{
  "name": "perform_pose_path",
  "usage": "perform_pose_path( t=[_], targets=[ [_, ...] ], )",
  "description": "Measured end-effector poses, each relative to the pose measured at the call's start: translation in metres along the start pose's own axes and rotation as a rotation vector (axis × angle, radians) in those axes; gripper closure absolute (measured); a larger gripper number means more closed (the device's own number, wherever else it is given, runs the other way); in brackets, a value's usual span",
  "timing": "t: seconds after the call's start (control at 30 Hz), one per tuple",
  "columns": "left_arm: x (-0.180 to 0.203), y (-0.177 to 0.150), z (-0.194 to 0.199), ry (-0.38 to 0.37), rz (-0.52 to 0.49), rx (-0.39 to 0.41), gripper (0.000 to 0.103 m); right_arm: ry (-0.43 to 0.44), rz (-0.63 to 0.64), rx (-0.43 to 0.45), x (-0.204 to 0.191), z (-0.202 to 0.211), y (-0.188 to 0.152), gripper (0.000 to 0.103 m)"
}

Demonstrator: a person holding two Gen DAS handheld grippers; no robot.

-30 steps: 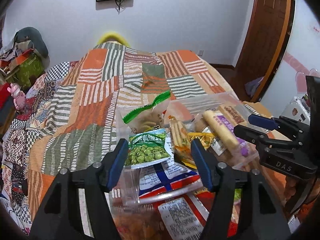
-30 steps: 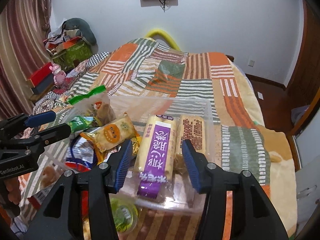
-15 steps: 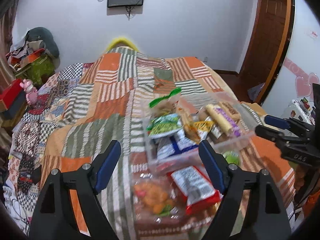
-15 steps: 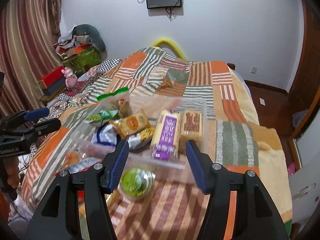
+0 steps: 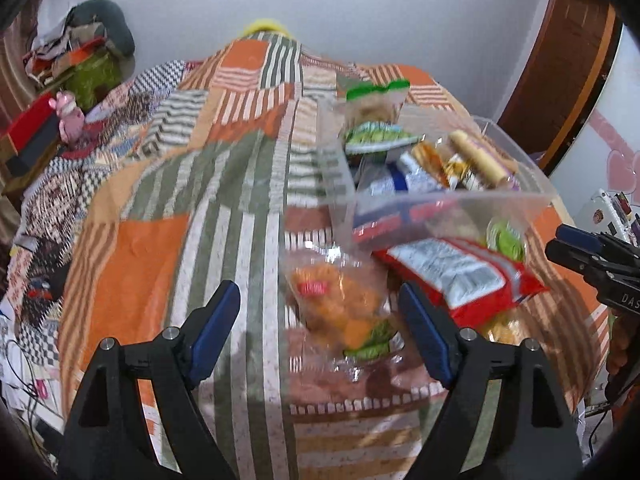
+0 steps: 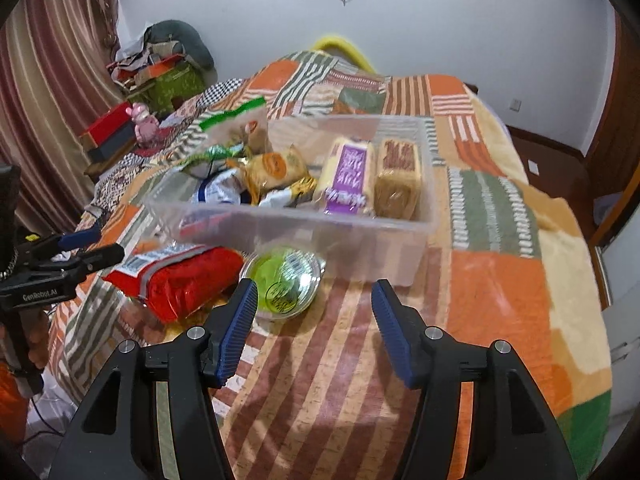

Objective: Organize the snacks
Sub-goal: 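Grasp the green jelly cup with right tool while left tool grasps the orange fried-snack bag, then carry the jelly cup and fried-snack bag over the box and release them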

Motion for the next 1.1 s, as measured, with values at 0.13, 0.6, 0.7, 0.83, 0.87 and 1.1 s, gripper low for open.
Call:
perform_pose_path(
  t=[0.13, 0.6, 0.7, 0.83, 0.87, 1.1],
  targets=[
    [0.003, -0.011, -0.011, -0.027, -0.006, -0.035, 0.021, 0.013, 0.014, -0.024, -0.009, -0.011, -0.007, 0.044],
    [0.014, -0.031, -0.055, -0.079, 0.010, -0.101, 0.024, 0.025, 0.048, -0.095, -0.021, -0.043, -0.015, 0.043],
    [0.011, -0.029, -0.056, -0.096, 0.031, -0.091, 0.036, 0.024, 0.045, -0.110, -0.022, -0.048, -0.018, 0.043],
    [0.005, -0.028, -0.054, -0.088, 0.036, -0.078, 0.044, 0.032, 0.042, -0.107, -0.022, -0.047, -0.018, 0.049],
    [0.004, -0.028, -0.053, -0.083, 0.036, -0.078, 0.044, 0.034, 0.045, -0.105, -0.023, -0.045, -0.019, 0.049],
    [-0.005, -0.029, -0.037, -0.061, 0.045, -0.054, 0.045, 0.021, 0.059, -0.092, -0.024, -0.041, -0.019, 0.050]
  ],
)
Point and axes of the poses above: each gripper's, at about its wrist camera, not at the fingertips, and z roughly against the way its jaws point, x to its right, y to its top, the point moved 5 cm from there along -z, roughly the way its jaws point, and after that the axes turned 10 degrees about x, right-handed, at the moved point
